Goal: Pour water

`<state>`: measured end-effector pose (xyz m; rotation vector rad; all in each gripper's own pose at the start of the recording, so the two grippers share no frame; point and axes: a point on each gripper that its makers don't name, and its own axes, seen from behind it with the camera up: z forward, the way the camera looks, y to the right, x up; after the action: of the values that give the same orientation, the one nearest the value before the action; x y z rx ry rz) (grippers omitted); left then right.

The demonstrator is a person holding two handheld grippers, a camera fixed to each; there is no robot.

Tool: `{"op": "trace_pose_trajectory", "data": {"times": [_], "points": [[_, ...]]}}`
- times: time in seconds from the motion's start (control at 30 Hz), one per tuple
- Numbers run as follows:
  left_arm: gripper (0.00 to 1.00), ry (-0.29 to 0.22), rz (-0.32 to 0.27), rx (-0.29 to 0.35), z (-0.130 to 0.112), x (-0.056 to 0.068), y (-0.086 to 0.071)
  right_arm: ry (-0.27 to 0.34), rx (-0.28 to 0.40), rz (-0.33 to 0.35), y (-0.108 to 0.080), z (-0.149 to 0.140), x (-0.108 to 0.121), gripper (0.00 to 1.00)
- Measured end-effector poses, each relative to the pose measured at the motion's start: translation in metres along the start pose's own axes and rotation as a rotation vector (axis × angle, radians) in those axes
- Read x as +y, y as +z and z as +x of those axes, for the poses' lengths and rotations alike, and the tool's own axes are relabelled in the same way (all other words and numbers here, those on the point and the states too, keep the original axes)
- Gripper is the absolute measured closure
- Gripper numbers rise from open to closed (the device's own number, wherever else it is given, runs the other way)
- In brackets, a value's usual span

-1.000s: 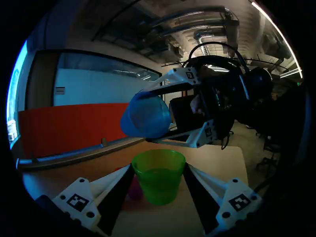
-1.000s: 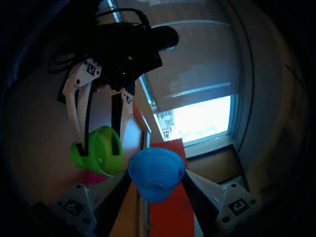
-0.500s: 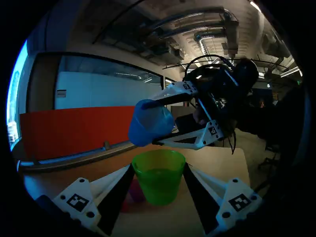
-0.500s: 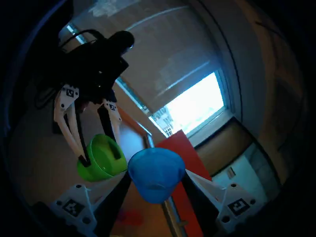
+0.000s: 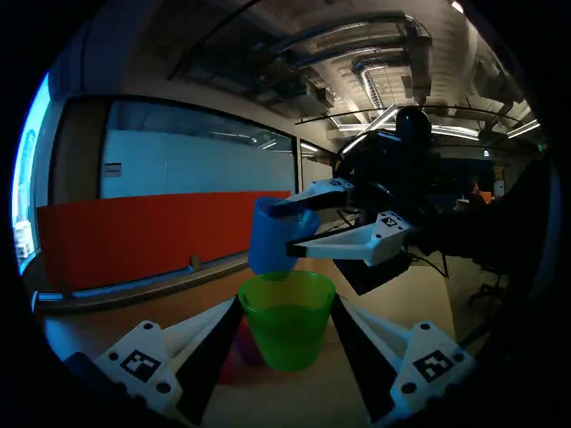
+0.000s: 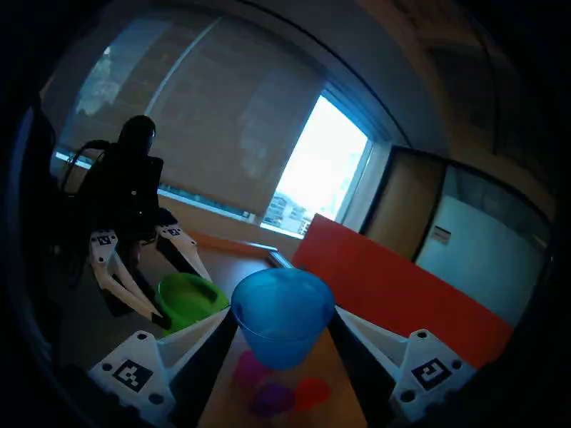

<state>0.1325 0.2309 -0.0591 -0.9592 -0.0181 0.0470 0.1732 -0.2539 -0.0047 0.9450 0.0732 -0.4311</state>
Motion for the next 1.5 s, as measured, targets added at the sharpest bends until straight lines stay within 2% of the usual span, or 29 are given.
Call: {"op": "trace_pose_trajectory", "data": {"times": [0.3, 0.47, 0.6, 0.77, 1.1, 1.5], "points": [[0.13, -0.013, 0.033, 0.005, 0.000, -0.012, 0.000, 0.205, -0.020, -0.031, -0.005, -0.021, 0.001, 0.10], [0.13, -0.022, 0.039, -0.021, -0.007, -0.016, -0.001, 0.320, -0.091, -0.032, -0.009, -0.051, -0.003, 0.10], [0.13, -0.014, 0.043, -0.059, -0.019, -0.019, -0.002, 0.371, -0.158, -0.012, -0.013, -0.072, -0.010, 0.10], [0.13, 0.010, 0.039, -0.136, -0.043, -0.020, -0.002, 0.380, -0.224, 0.013, -0.019, -0.095, -0.019, 0.10], [0.13, 0.025, 0.015, -0.265, -0.091, -0.019, 0.006, 0.349, -0.360, 0.078, -0.028, -0.141, -0.042, 0.10], [0.13, 0.039, -0.009, -0.396, -0.140, -0.019, 0.011, 0.354, -0.481, 0.145, -0.028, -0.186, -0.062, 0.10]]}}
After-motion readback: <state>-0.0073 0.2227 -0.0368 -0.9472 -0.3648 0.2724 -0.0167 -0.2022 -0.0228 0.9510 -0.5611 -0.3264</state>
